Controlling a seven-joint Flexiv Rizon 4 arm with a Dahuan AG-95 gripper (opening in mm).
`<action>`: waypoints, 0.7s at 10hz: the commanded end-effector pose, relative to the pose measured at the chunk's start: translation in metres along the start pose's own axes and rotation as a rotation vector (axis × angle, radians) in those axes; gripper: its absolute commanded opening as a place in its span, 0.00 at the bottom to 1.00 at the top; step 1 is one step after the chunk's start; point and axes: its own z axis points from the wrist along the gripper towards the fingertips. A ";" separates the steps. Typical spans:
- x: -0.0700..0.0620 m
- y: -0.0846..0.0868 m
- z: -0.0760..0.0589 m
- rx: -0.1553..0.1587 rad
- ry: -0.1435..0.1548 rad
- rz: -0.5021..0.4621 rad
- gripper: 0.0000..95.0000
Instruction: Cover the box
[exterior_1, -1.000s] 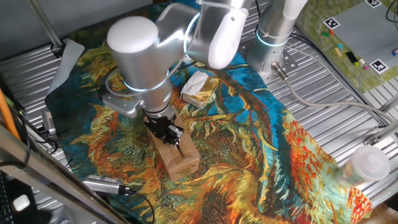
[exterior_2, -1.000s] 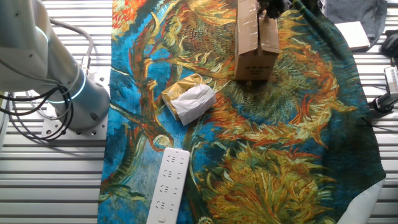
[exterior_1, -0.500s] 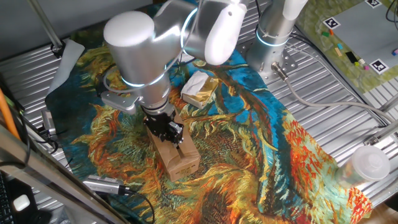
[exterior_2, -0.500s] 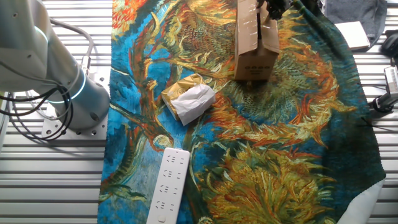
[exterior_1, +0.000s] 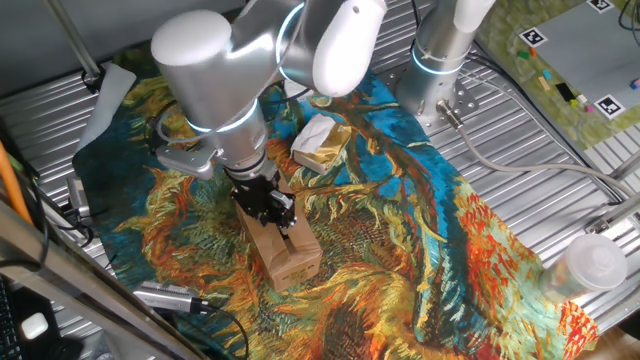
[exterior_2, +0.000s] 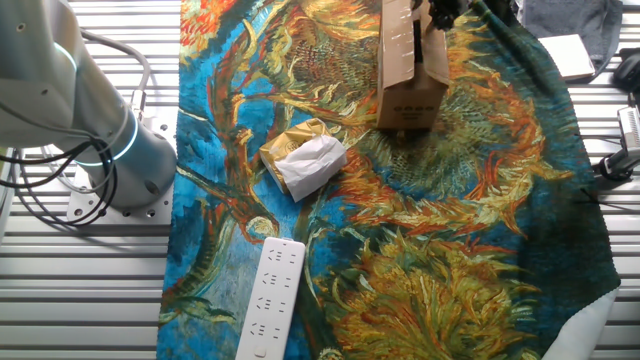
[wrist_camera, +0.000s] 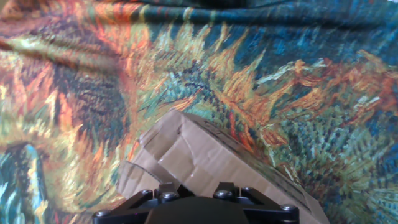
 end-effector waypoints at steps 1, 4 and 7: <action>0.003 0.003 0.002 0.003 -0.004 -0.012 0.40; 0.007 0.010 0.006 0.017 0.002 -0.023 0.40; 0.006 0.010 0.009 0.053 0.018 -0.036 0.40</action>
